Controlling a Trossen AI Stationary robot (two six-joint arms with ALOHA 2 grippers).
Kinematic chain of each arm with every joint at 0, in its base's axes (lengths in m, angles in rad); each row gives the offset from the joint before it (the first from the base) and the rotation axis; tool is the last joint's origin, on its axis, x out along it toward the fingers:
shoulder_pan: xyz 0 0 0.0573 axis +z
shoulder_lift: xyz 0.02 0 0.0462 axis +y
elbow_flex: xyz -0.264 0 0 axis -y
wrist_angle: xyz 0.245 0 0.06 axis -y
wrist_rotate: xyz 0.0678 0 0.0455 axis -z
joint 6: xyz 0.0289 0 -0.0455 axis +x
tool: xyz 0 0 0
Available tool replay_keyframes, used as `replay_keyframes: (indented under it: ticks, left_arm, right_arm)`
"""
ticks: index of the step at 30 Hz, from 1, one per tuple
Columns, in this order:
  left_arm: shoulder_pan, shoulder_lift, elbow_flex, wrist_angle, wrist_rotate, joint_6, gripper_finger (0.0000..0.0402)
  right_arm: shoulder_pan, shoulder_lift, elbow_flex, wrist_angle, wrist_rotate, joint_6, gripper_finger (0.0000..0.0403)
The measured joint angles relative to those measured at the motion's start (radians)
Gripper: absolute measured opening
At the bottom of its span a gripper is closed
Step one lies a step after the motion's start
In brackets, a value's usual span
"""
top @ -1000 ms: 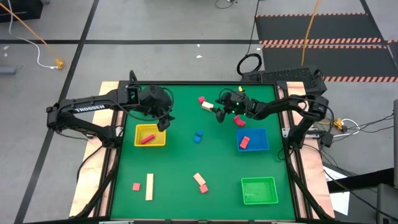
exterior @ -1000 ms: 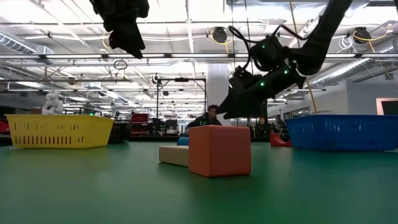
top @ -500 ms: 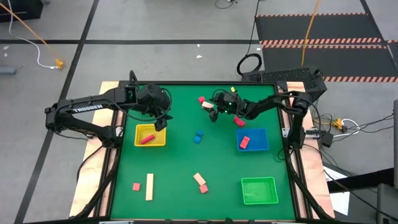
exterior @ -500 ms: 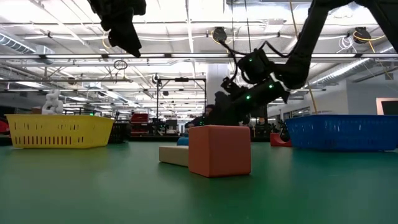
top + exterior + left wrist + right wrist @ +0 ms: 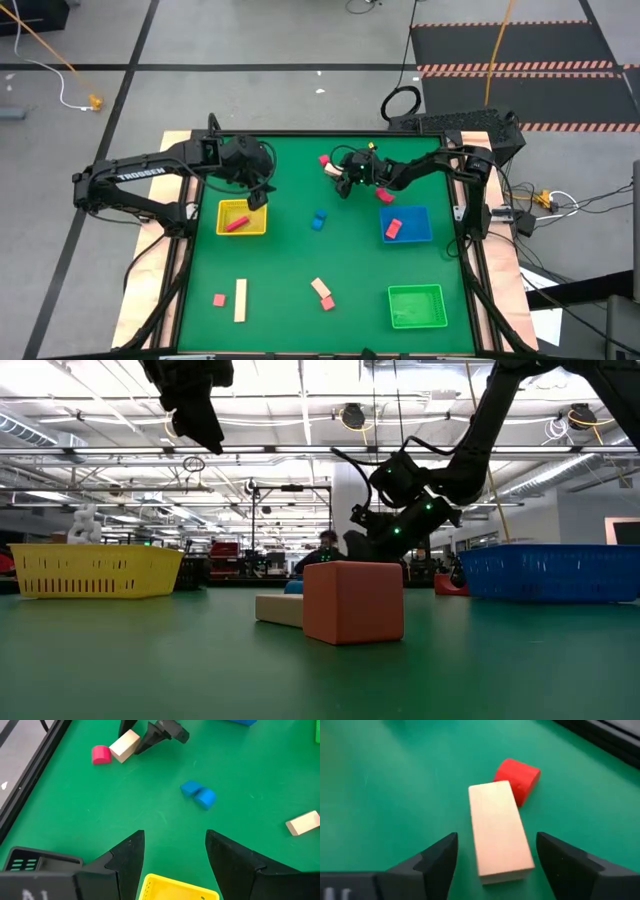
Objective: Sort & place blocks by color
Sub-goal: Put the top right brown block into the green bin
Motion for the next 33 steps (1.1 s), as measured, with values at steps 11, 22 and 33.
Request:
replay_keyframes:
  ticks: [11, 22, 33]
  left_arm:
    - [0.000, 0.000, 0.000, 0.001, 0.000, -0.001, 0.0212]
    - [0.003, 0.000, 0.000, 0.004, -0.042, -0.032, 0.0212]
    - [0.003, 0.000, 0.000, 0.002, -0.179, -0.106, 0.0212]
  right_arm:
    - [0.000, -0.041, 0.000, -0.031, -0.057, 0.109, 0.0111]
    - [0.015, -0.442, 0.000, -0.405, -0.166, 0.210, 0.0111]
    - [0.025, -0.859, 0.000, -0.931, -0.484, 0.487, 0.0111]
